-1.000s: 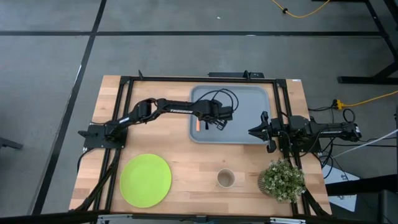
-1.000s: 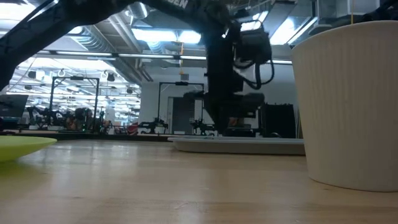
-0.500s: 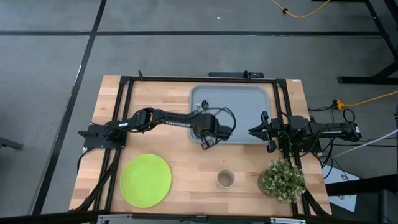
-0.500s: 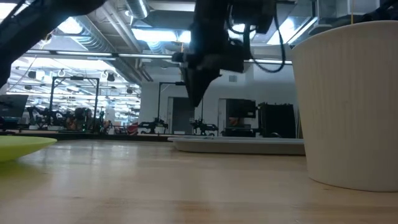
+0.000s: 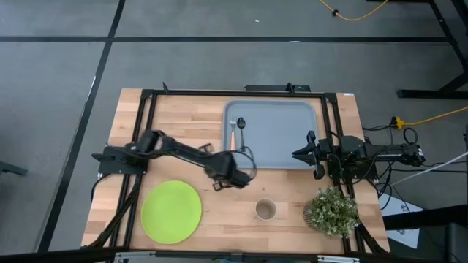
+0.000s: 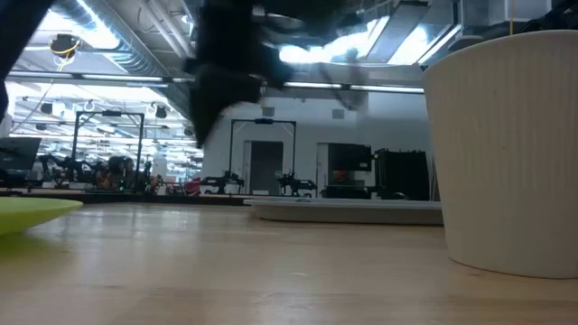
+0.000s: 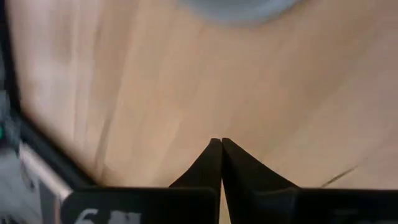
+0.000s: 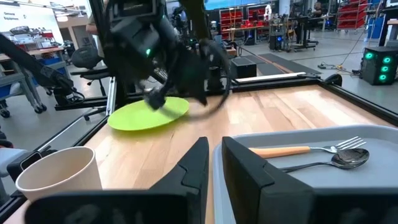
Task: Pick and place plate/cup/fork/spoon on tray
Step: Put the green plate on the light blue tray to the right of the black spoon
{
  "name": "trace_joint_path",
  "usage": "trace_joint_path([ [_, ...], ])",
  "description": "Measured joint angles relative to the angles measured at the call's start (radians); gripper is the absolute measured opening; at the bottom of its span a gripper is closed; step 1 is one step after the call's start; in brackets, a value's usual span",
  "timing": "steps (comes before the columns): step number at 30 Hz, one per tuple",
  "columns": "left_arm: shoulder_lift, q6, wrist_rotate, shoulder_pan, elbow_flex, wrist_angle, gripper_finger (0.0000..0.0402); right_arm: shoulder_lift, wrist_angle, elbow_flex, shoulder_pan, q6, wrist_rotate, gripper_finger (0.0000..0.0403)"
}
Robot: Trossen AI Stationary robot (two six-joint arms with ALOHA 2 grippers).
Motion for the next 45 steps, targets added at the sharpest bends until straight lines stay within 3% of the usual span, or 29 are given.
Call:
trace_joint_path([
  [6, -0.290, -0.435, 0.049, -0.103, -0.365, 0.105, 0.0000, 0.002, -0.002, 0.000, 0.000, 0.000, 0.000, 0.0051],
  [12, -0.431, -0.928, 0.497, -0.229, -0.594, 0.421, 0.0000, 0.002, -0.002, 0.000, 0.000, -0.013, 0.000, 0.0051],
  [14, -0.432, -1.033, 0.575, -0.264, -0.631, 0.489, 0.0000, 0.002, -0.002, 0.000, 0.000, -0.035, 0.000, 0.0051],
  [19, -0.433, -1.006, 0.441, -0.312, -0.763, 0.689, 0.0000, 0.002, -0.001, 0.000, 0.000, -0.054, 0.000, 0.0051],
  [21, -0.433, -0.996, 0.468, -0.311, -0.826, 0.790, 0.0000, 0.002, -0.001, 0.000, 0.000, -0.055, 0.000, 0.0051],
  [25, -0.439, -1.000, 0.643, -0.301, -0.920, 0.933, 0.0000, 0.002, -0.001, 0.000, 0.000, -0.057, 0.000, 0.0051],
  [34, -0.440, -0.821, 0.585, -0.152, -0.946, 0.935, 0.0000, 0.002, -0.001, 0.000, 0.000, -0.107, 0.000, 0.0051],
  [40, -0.443, -0.666, 0.445, 0.007, -0.944, 0.941, 0.0000, 0.002, -0.001, 0.000, 0.000, -0.107, 0.000, 0.0051],
  [45, -0.444, -0.555, 0.213, 0.150, -0.943, 0.947, 0.0000, 0.002, -0.001, 0.000, 0.000, -0.107, 0.000, 0.0051],
])
